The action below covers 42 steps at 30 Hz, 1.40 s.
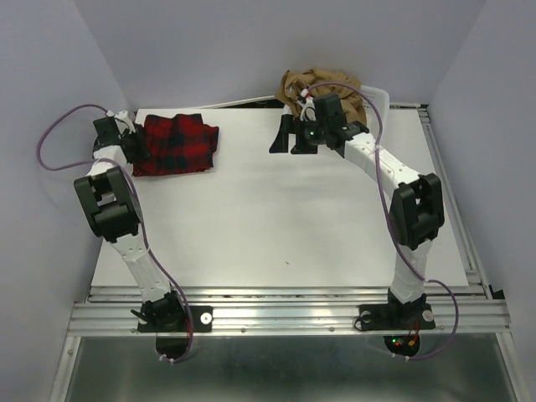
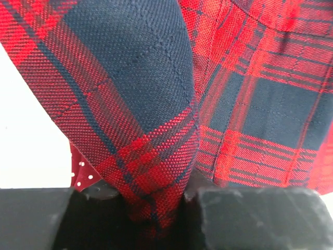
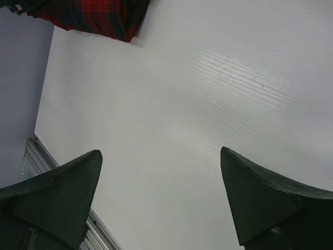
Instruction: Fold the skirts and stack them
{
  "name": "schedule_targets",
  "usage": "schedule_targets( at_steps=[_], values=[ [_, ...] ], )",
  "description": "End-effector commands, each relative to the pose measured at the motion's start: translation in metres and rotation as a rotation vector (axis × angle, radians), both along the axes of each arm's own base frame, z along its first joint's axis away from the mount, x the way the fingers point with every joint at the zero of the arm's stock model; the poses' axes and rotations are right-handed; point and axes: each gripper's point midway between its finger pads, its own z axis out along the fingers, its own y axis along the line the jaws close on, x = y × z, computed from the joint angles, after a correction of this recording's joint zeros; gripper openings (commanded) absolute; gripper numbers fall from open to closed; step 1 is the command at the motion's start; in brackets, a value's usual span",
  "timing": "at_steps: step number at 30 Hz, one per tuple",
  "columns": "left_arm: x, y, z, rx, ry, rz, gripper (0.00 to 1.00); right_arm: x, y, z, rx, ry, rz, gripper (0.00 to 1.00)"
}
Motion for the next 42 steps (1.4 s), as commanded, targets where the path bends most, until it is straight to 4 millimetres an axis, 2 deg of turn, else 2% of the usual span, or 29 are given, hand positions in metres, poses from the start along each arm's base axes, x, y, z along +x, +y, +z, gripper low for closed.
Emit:
schedule_targets(
  at_steps=[1, 2, 3, 5, 6, 7, 8, 9, 11, 12, 15, 17, 20, 22, 23, 24, 25, 26, 27, 28, 29, 30, 31, 33, 36, 37, 39, 40, 42],
  values=[
    [0.007, 0.020, 0.014, 0.178, -0.026, 0.029, 0.46, -0.001, 0.002, 0.004, 0.012, -0.021, 0.017, 1.00],
    [0.004, 0.022, 0.015, 0.203, -0.022, 0.037, 0.48, -0.002, 0.002, 0.004, 0.012, -0.022, 0.019, 1.00],
    [0.003, 0.022, 0.030, 0.225, -0.048, 0.038, 0.58, -0.001, 0.002, 0.005, 0.013, -0.024, 0.019, 1.00],
    [0.001, 0.022, 0.045, 0.278, -0.068, 0.050, 0.60, 0.000, 0.002, 0.007, 0.009, -0.038, 0.020, 1.00],
    [-0.001, 0.021, 0.061, 0.299, -0.093, 0.055, 0.69, 0.000, 0.001, 0.008, 0.004, -0.043, 0.020, 1.00],
    [-0.003, 0.022, 0.072, 0.315, -0.110, 0.064, 0.72, 0.001, 0.000, 0.010, -0.002, -0.050, 0.018, 1.00],
    [-0.004, 0.021, 0.082, 0.330, -0.127, 0.068, 0.83, 0.002, -0.002, 0.012, -0.016, -0.073, 0.022, 1.00],
    [-0.008, 0.024, 0.105, 0.359, -0.164, 0.092, 0.84, 0.004, -0.004, 0.016, -0.031, -0.088, 0.016, 1.00],
    [-0.012, 0.024, 0.131, 0.393, -0.212, 0.094, 0.99, 0.011, -0.014, 0.021, -0.066, -0.128, 0.001, 1.00],
    [-0.015, 0.023, 0.157, 0.418, -0.261, 0.100, 0.99, 0.011, -0.016, 0.027, -0.076, -0.152, 0.000, 1.00],
    [-0.026, 0.022, 0.205, 0.486, -0.343, 0.116, 0.99, 0.018, -0.030, 0.039, -0.125, -0.231, -0.016, 1.00],
    [-0.032, 0.028, 0.227, 0.539, -0.369, 0.157, 0.99, 0.027, -0.044, 0.046, -0.168, -0.281, -0.043, 1.00],
    [-0.038, 0.023, 0.257, 0.604, -0.412, 0.142, 0.99, 0.049, -0.076, 0.062, -0.200, -0.346, -0.098, 1.00],
    [-0.048, 0.008, 0.274, 0.648, -0.446, 0.133, 0.99, 0.068, -0.101, 0.072, -0.224, -0.379, -0.164, 1.00],
    [-0.051, 0.001, 0.284, 0.682, -0.483, 0.120, 0.99, 0.085, -0.125, 0.068, -0.247, -0.382, -0.210, 1.00],
    [-0.062, -0.007, 0.292, 0.704, -0.512, 0.127, 0.99, 0.098, -0.136, 0.083, -0.250, -0.419, -0.244, 1.00],
    [-0.065, -0.018, 0.295, 0.710, -0.531, 0.111, 0.99, 0.109, -0.146, 0.084, -0.264, -0.429, -0.269, 1.00],
    [-0.065, -0.041, 0.300, 0.718, -0.565, 0.067, 0.99, 0.125, -0.161, 0.068, -0.294, -0.416, -0.288, 1.00],
    [-0.072, -0.054, 0.298, 0.717, -0.572, 0.046, 0.99, 0.137, -0.162, 0.081, -0.298, -0.458, -0.309, 1.00],
    [-0.074, -0.066, 0.298, 0.713, -0.579, 0.025, 0.99, 0.147, -0.171, 0.078, -0.318, -0.467, -0.331, 1.00],
    [-0.074, -0.088, 0.294, 0.690, -0.587, -0.018, 0.99, 0.163, -0.176, 0.055, -0.363, -0.453, -0.346, 1.00],
    [-0.077, -0.097, 0.288, 0.669, -0.581, -0.034, 0.99, 0.175, -0.177, 0.065, -0.363, -0.497, -0.367, 1.00],
    [-0.078, -0.101, 0.284, 0.645, -0.573, -0.040, 0.99, 0.184, -0.179, 0.059, -0.371, -0.504, -0.384, 1.00],
    [-0.078, -0.130, 0.268, 0.560, -0.560, -0.115, 0.99, 0.207, -0.190, 0.038, -0.421, -0.537, -0.415, 1.00],
    [-0.083, -0.147, 0.250, 0.492, -0.518, -0.180, 0.99, 0.225, -0.195, 0.020, -0.452, -0.561, -0.442, 1.00],
    [-0.086, -0.152, 0.244, 0.462, -0.493, -0.191, 0.99, 0.234, -0.196, 0.004, -0.468, -0.572, -0.444, 1.00],
    [-0.086, -0.159, 0.247, 0.420, -0.485, -0.213, 0.99, 0.244, -0.203, -0.004, -0.487, -0.602, -0.493, 1.00],
    [-0.089, -0.162, 0.243, 0.390, -0.459, -0.216, 0.99, 0.245, -0.206, -0.024, -0.507, -0.583, -0.499, 1.00],
    [-0.090, -0.167, 0.249, 0.366, -0.464, -0.229, 0.99, 0.251, -0.211, -0.031, -0.523, -0.606, -0.532, 1.00]
  ],
)
